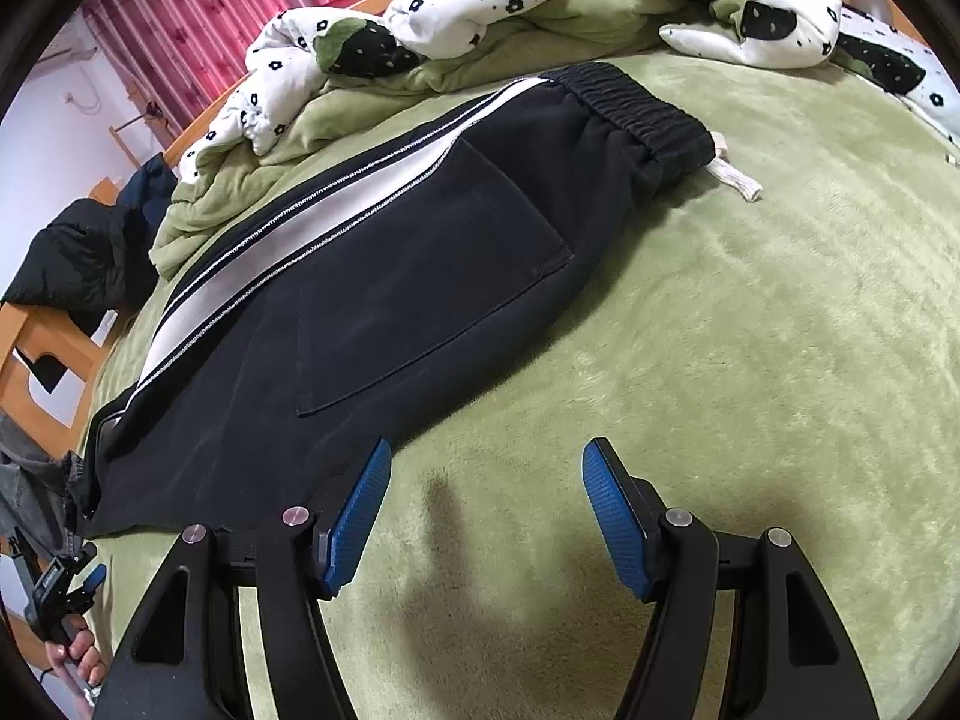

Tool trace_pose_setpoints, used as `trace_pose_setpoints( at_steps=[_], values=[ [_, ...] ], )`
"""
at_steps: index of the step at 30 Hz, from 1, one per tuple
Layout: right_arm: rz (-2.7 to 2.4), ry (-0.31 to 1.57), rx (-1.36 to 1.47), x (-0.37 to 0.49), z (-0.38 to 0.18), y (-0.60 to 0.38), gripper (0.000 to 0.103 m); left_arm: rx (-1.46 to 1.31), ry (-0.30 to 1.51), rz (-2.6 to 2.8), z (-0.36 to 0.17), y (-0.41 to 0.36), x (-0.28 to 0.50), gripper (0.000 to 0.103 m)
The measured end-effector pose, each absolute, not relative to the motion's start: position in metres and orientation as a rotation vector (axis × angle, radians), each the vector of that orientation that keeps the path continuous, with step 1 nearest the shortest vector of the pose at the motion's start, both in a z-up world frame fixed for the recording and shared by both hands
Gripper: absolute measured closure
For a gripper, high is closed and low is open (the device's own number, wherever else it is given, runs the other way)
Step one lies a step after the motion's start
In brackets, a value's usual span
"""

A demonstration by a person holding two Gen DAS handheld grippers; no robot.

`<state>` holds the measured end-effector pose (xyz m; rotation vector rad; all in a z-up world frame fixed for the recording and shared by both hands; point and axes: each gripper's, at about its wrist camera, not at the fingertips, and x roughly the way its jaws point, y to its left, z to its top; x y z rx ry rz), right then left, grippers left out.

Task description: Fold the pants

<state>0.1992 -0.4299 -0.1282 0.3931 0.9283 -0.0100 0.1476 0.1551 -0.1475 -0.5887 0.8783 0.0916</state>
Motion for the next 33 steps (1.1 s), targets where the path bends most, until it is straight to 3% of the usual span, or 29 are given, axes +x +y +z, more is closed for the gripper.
trace_pose_setpoints(
  at_steps=[17, 33],
  values=[
    [0.065, 0.905, 0.495, 0.256, -0.136, -0.429, 0.037, -0.790, 0.798, 0.139, -0.158, 0.185, 0.197, 0.035],
    [0.043, 0.894, 0.517, 0.298, -0.152, -0.422, 0.035, -0.661, 0.786, 0.209, -0.157, 0.175, 0.220, 0.036]
  ],
)
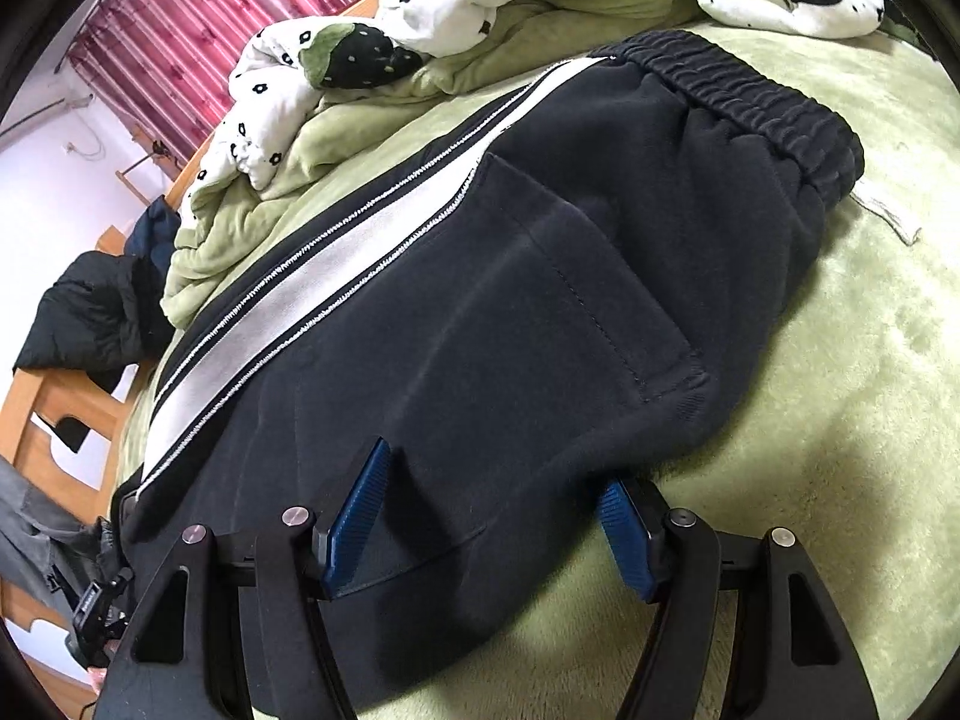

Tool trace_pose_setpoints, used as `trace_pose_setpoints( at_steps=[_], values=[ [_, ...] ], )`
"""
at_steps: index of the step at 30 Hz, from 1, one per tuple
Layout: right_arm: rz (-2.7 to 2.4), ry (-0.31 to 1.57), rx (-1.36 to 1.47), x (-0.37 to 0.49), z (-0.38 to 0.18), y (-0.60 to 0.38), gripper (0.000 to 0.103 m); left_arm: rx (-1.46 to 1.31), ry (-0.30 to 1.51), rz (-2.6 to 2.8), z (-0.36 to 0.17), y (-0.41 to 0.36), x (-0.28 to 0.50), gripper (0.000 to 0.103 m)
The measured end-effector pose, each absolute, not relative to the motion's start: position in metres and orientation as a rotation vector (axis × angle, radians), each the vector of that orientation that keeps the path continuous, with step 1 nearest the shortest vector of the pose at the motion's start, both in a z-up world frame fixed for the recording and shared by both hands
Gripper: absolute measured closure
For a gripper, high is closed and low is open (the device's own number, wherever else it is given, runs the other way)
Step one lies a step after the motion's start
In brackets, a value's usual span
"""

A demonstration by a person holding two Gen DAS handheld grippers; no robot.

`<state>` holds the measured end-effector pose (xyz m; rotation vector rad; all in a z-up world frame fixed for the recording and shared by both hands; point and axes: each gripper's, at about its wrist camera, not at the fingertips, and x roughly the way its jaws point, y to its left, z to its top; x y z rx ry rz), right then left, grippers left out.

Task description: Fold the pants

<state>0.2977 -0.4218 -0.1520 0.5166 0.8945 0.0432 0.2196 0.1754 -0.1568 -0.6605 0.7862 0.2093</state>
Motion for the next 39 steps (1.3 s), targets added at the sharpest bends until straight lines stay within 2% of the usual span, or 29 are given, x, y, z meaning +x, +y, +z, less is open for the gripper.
trace_pose_setpoints(
  at_steps=[12, 19, 21, 24, 26, 32, 39],
  values=[
    [0.014, 0.889, 0.486, 0.309, -0.154, -0.416, 0.037, -0.612, 0.780, 0.216, -0.158, 0.172, 0.217, 0.036],
    [-0.009, 0.879, 0.485, 0.308, -0.155, -0.421, 0.054, -0.599, 0.777, 0.223, -0.158, 0.171, 0.214, 0.038],
    [-0.009, 0.875, 0.493, 0.307, -0.156, -0.423, 0.060, -0.606, 0.770, 0.224, -0.158, 0.173, 0.212, 0.042],
    [-0.007, 0.860, 0.486, 0.305, -0.154, -0.424, 0.070, -0.627, 0.757, 0.209, -0.158, 0.177, 0.209, 0.065],
    [-0.010, 0.846, 0.488, 0.303, -0.151, -0.424, 0.076, -0.637, 0.762, 0.185, -0.159, 0.179, 0.209, 0.086],
    [0.023, 0.766, 0.598, 0.295, -0.133, -0.436, 0.088, -0.542, 0.771, 0.180, -0.143, 0.168, 0.205, 0.092],
    [0.033, 0.726, 0.646, 0.266, -0.110, -0.461, 0.091, -0.523, 0.798, 0.127, -0.129, 0.148, 0.177, 0.094]
  ],
)
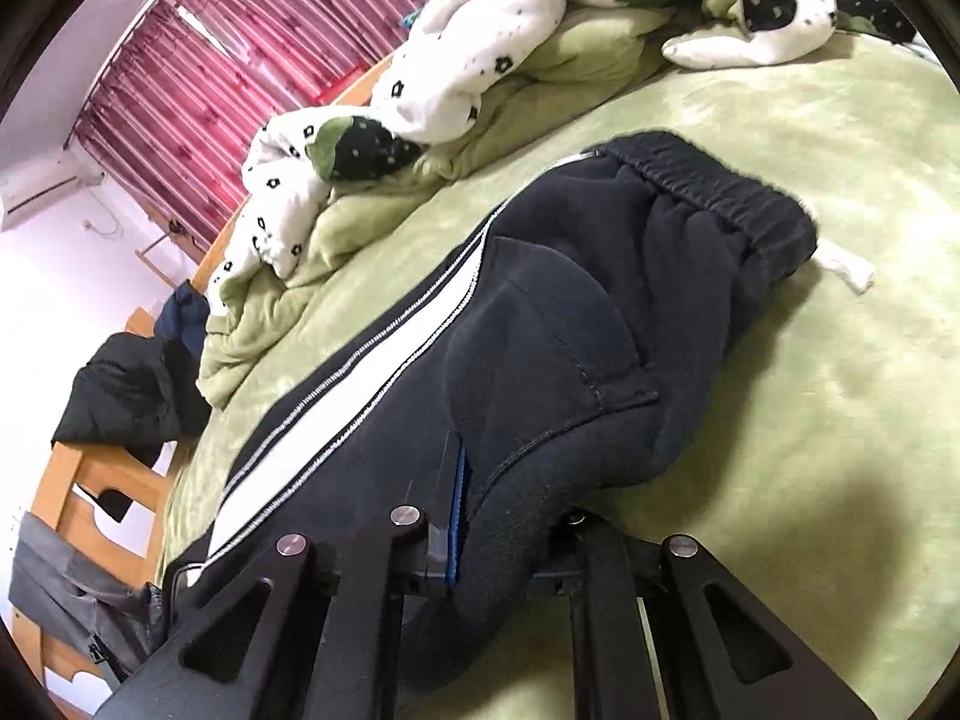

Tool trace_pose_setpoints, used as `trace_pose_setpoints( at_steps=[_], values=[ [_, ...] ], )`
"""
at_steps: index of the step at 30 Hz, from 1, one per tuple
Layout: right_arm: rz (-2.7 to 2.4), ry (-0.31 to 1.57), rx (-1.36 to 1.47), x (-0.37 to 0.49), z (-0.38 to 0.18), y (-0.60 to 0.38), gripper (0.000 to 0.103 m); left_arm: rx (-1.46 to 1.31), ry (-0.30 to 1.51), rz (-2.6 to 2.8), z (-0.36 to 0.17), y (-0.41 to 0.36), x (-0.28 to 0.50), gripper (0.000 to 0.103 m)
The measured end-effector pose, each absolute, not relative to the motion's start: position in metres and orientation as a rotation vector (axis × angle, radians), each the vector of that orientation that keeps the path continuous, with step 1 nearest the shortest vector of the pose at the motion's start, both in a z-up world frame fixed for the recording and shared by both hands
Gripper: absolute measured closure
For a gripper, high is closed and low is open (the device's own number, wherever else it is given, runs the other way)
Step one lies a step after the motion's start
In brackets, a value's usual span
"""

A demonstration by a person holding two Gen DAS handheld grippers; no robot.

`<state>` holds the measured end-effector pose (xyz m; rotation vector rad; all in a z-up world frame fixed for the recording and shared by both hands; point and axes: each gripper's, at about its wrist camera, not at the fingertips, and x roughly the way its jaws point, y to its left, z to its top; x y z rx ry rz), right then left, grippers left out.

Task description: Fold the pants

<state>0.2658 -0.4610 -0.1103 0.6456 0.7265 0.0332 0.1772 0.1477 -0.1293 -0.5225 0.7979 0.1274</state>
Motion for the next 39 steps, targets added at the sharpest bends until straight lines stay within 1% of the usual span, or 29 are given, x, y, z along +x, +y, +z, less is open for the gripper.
trace_pose_setpoints(
  at_steps=[7, 12, 15, 18, 19, 20, 22, 23, 25, 26, 30, 32, 33, 34, 35, 39],
  values=[
    [-0.005, 0.741, 0.606, 0.208, -0.093, -0.500, 0.091, -0.494, 0.838, 0.040, -0.125, 0.115, 0.120, 0.094],
    [-0.047, 0.738, 0.571, 0.149, -0.082, -0.534, 0.091, -0.459, 0.858, -0.033, -0.121, 0.083, 0.071, 0.094],
    [-0.080, 0.750, 0.566, 0.120, -0.087, -0.552, 0.091, -0.426, 0.855, -0.065, -0.122, 0.069, 0.050, 0.093],
    [-0.090, 0.794, 0.577, 0.111, -0.104, -0.559, 0.090, -0.374, 0.867, -0.046, -0.129, 0.063, 0.043, 0.093],
    [-0.095, 0.815, 0.571, 0.110, -0.109, -0.559, 0.088, -0.382, 0.883, -0.050, -0.131, 0.064, 0.044, 0.092],
    [-0.119, 0.841, 0.551, 0.108, -0.114, -0.556, 0.084, -0.394, 0.892, -0.057, -0.133, 0.066, 0.043, 0.092],
    [-0.164, 0.866, 0.506, 0.103, -0.115, -0.552, 0.077, -0.441, 0.919, -0.080, -0.135, 0.074, 0.041, 0.088],
    [-0.179, 0.868, 0.483, 0.097, -0.112, -0.549, 0.077, -0.462, 0.926, -0.093, -0.136, 0.078, 0.037, 0.080],
    [-0.214, 0.861, 0.420, 0.080, -0.101, -0.545, 0.076, -0.460, 0.919, -0.090, -0.134, 0.086, 0.024, 0.070],
    [-0.224, 0.859, 0.405, 0.074, -0.097, -0.544, 0.073, -0.449, 0.905, -0.096, -0.132, 0.089, 0.016, 0.065],
    [-0.286, 0.831, 0.342, 0.047, -0.067, -0.536, 0.070, -0.393, 0.857, -0.118, -0.117, 0.097, -0.005, 0.065],
    [-0.299, 0.810, 0.345, 0.040, -0.051, -0.530, 0.059, -0.331, 0.812, -0.104, -0.105, 0.096, -0.012, 0.065],
    [-0.301, 0.795, 0.348, 0.037, -0.043, -0.525, 0.056, -0.312, 0.799, -0.105, -0.101, 0.095, -0.011, 0.064],
    [-0.301, 0.788, 0.348, 0.039, -0.036, -0.518, 0.052, -0.293, 0.785, -0.108, -0.096, 0.095, -0.011, 0.056],
    [-0.298, 0.781, 0.345, 0.038, -0.030, -0.511, 0.052, -0.280, 0.773, -0.103, -0.092, 0.095, -0.010, 0.048],
    [-0.260, 0.777, 0.305, 0.048, -0.011, -0.472, 0.051, -0.219, 0.736, -0.052, -0.079, 0.098, 0.003, 0.048]
  ],
)
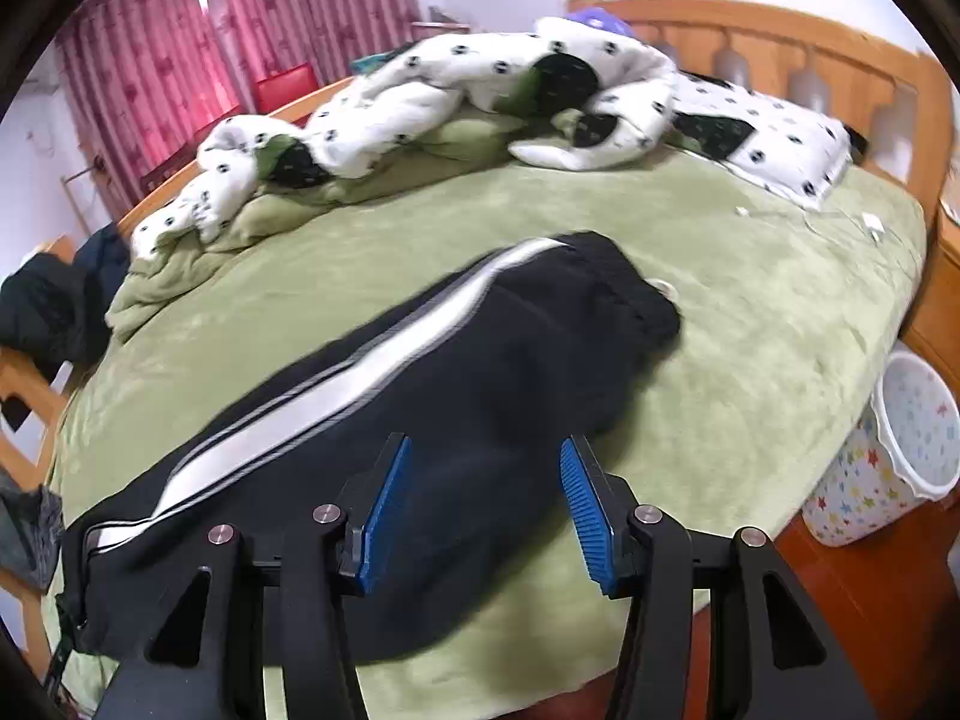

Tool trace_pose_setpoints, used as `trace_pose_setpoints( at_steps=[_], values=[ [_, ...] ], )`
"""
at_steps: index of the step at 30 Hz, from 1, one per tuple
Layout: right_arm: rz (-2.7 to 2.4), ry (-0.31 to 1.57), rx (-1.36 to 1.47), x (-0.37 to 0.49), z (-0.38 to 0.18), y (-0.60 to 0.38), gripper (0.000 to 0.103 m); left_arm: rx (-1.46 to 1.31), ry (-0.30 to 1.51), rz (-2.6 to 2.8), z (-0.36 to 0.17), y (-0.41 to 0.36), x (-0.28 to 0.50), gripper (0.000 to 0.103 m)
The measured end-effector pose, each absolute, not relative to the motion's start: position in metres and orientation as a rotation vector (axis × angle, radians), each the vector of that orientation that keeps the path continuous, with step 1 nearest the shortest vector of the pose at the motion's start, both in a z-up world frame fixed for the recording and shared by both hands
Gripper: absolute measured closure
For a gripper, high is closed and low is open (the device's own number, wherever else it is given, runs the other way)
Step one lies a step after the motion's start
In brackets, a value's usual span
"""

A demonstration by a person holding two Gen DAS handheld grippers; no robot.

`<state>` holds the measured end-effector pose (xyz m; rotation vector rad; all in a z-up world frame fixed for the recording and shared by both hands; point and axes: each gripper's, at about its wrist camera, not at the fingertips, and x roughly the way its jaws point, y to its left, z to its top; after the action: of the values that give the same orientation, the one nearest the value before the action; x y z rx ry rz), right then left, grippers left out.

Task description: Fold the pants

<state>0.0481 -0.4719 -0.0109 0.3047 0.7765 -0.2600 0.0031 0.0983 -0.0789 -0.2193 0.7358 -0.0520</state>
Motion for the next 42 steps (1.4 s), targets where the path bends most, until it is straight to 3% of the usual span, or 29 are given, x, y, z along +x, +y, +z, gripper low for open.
trace_pose_setpoints(
  at_steps=[4, 19, 26, 29, 35, 42],
  values=[
    [-0.207, 0.769, 0.267, 0.058, 0.001, -0.431, 0.047, -0.178, 0.704, -0.018, -0.074, 0.103, 0.015, 0.040],
    [-0.160, 0.859, 0.289, 0.105, -0.035, -0.361, 0.045, -0.101, 0.712, 0.022, -0.103, 0.113, 0.053, 0.040],
    [-0.180, 0.896, 0.272, 0.111, -0.057, -0.353, 0.045, -0.089, 0.696, 0.032, -0.105, 0.116, 0.058, 0.075],
    [-0.188, 0.906, 0.265, 0.111, -0.064, -0.351, 0.045, -0.097, 0.698, 0.039, -0.106, 0.120, 0.060, 0.083],
    [-0.190, 0.926, 0.262, 0.113, -0.074, -0.344, 0.045, -0.150, 0.673, 0.066, -0.105, 0.133, 0.060, 0.090],
    [-0.180, 0.942, 0.241, 0.115, -0.082, -0.336, 0.045, -0.220, 0.678, 0.083, -0.108, 0.152, 0.064, 0.091]
  ],
)
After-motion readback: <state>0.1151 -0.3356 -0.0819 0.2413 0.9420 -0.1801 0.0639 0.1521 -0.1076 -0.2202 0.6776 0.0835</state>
